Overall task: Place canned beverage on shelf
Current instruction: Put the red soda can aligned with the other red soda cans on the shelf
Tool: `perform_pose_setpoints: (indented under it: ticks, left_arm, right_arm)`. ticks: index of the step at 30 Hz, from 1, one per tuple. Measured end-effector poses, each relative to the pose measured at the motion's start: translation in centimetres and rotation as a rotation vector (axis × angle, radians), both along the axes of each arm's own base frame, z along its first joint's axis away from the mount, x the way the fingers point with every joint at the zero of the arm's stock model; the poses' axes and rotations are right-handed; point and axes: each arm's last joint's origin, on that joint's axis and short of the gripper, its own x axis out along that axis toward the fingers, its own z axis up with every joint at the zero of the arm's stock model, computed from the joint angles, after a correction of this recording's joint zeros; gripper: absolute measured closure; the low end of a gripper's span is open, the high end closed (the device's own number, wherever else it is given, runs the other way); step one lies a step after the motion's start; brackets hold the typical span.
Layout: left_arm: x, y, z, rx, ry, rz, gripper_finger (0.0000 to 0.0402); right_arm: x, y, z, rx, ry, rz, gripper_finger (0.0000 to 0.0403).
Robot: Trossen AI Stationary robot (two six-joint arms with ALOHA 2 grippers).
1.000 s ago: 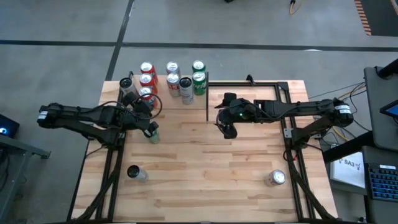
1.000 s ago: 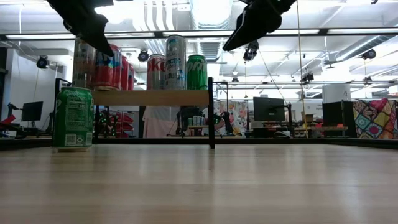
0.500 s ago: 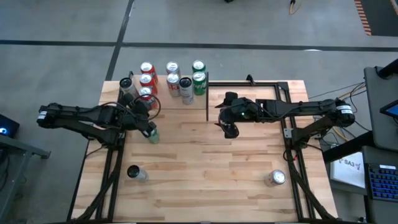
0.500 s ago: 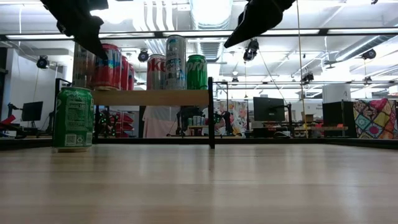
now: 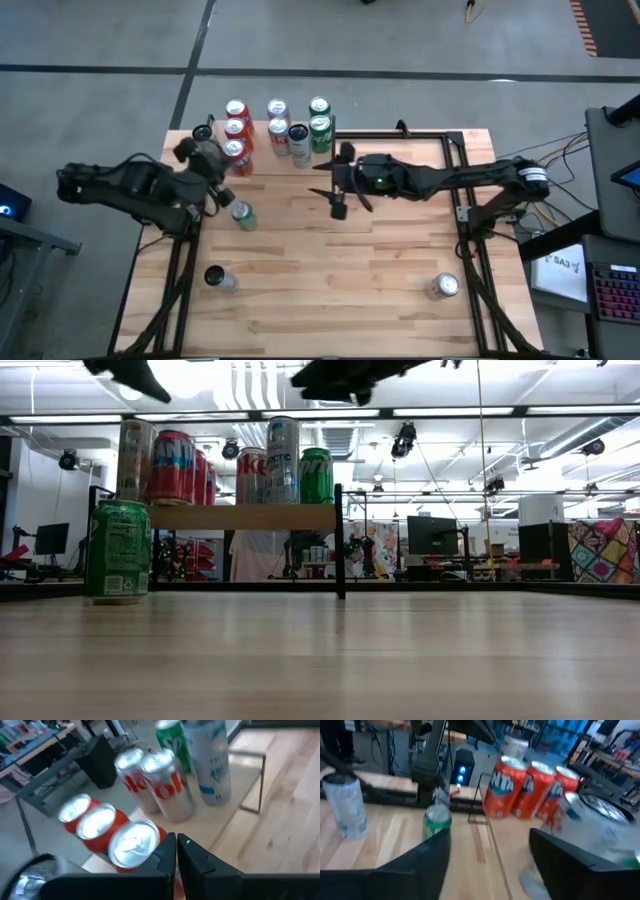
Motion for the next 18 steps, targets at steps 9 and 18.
perform_pose_setpoints:
  ticks: [9, 18]
  left_arm:
    - [-2.3, 0.4, 1.6, 0.024, -0.041, -0.045, 0.0402]
    - [-2.9, 0.3, 0.9, 0.011, 0.041, -0.133, 0.0402]
  right_arm:
    - [5.9, -0.3, 0.0, -0.011, -0.014, 0.003, 0.0344]
    - [10.3, -0.9, -0.8, -0.001, -0.017, -0.080, 0.0393]
